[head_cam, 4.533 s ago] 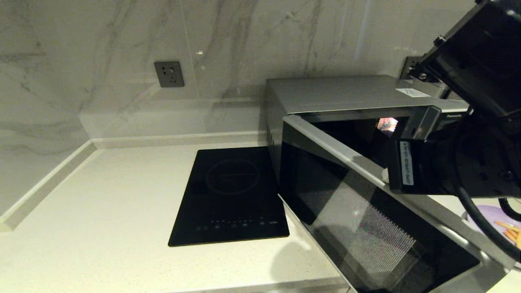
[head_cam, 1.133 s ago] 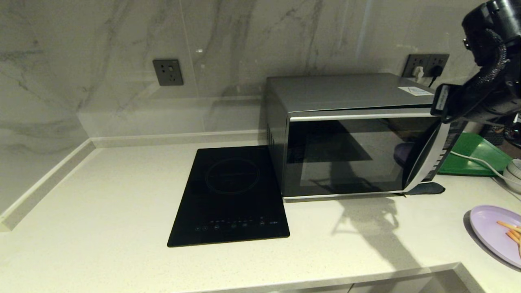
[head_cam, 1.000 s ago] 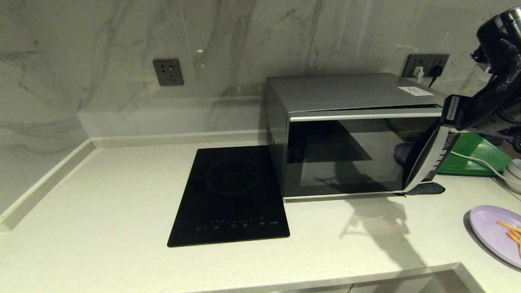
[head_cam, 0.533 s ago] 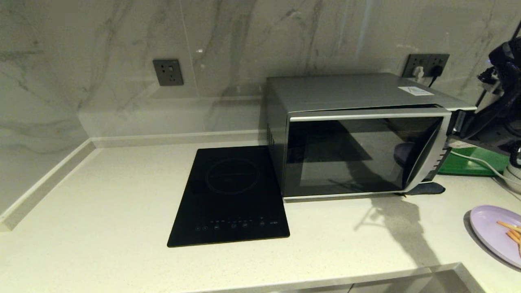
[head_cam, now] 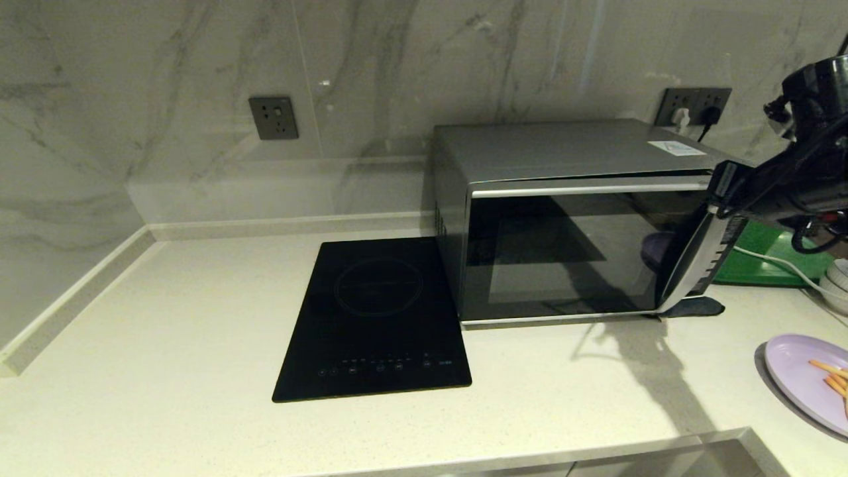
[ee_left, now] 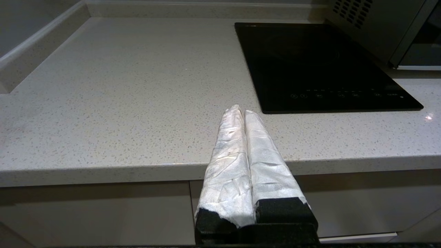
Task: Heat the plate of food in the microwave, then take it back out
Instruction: Close the microwave oven
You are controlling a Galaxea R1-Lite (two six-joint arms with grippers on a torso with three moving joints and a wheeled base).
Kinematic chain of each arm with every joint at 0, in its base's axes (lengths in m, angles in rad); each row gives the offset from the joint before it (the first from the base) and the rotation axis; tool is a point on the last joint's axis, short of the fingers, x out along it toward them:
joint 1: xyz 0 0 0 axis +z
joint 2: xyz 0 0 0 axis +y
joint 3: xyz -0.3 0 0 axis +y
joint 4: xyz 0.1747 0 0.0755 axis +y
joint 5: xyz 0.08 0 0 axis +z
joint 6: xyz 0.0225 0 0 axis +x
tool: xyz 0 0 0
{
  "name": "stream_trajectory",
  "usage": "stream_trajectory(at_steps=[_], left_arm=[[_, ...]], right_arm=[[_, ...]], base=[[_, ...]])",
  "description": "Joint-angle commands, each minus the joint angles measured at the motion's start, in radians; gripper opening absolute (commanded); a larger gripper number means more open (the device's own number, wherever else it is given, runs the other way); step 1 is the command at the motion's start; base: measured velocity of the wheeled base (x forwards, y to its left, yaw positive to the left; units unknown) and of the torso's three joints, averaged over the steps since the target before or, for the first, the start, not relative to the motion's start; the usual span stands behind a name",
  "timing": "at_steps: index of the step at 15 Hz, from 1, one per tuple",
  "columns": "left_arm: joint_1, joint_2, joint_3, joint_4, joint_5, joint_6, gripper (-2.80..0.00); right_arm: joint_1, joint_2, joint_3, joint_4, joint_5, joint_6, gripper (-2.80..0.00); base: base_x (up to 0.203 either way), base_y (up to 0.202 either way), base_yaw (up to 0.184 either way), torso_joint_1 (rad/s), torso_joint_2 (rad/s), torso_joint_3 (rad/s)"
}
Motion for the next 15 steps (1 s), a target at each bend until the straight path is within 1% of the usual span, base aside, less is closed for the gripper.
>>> stream_trajectory(at_steps=[1, 3, 8, 11, 15], left_arm=[[0.0, 0.001, 0.0, 0.0, 0.0, -0.001, -2.8], [0.0, 0.001, 0.0, 0.0, 0.0, -0.001, -2.8], [0.0, 0.001, 0.0, 0.0, 0.0, -0.001, -2.8], [0.0, 0.001, 0.0, 0.0, -0.001, -0.001, -2.8], [0.0, 0.001, 0.0, 0.0, -0.001, -0.001, -2.8]], right_arm=[[0.001, 0.0, 0.04, -0.081, 0.008, -0.014, -2.8], [0.0, 0.003, 0.056, -0.115, 0.026, -0.032, -2.8], [0.003, 0.035, 0.055, -0.166, 0.028, -0.035, -2.8], [0.003, 0.051, 0.073, -0.231, 0.026, -0.035, -2.8], [0.008, 0.054, 0.084, -0.253, 0.025, -0.033, -2.8]], base=[[0.0, 0.0, 0.0, 0.0, 0.0, 0.0], [0.0, 0.0, 0.0, 0.0, 0.0, 0.0], [0.0, 0.0, 0.0, 0.0, 0.0, 0.0], [0.0, 0.0, 0.0, 0.0, 0.0, 0.0], [0.0, 0.0, 0.0, 0.0, 0.0, 0.0]])
